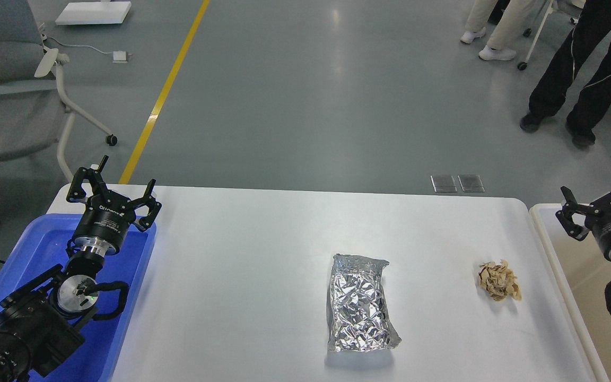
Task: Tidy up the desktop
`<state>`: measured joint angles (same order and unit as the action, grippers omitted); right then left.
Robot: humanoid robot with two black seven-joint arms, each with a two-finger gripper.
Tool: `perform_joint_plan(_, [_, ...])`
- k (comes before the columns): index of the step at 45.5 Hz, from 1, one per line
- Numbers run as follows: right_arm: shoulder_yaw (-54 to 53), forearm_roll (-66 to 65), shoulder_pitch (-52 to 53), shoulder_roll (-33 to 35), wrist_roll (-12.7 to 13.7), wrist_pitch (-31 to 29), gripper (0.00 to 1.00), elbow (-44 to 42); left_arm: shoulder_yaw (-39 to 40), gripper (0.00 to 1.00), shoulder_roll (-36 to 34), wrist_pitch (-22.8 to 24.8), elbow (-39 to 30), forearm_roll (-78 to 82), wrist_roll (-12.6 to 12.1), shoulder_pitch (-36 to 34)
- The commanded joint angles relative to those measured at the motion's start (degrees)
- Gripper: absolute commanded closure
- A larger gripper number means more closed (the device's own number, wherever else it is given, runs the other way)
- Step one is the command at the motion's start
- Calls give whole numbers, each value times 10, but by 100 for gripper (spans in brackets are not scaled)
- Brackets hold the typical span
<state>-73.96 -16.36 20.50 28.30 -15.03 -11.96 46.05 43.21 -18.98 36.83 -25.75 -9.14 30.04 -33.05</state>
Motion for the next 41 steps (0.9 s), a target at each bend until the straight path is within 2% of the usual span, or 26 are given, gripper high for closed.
perform_joint_plan(1, [0, 0, 0, -1, 0, 0, 0, 0, 0, 0, 0, 0, 0, 0, -1, 0])
perform_joint_plan(16, [-1, 0, -1, 4, -1, 0, 0, 0, -1, 0, 0, 0, 0, 0, 0, 0])
perform_joint_plan(41, [0, 0, -1, 64, -1, -2, 0, 0, 0, 0, 0, 0, 0, 0, 0, 0])
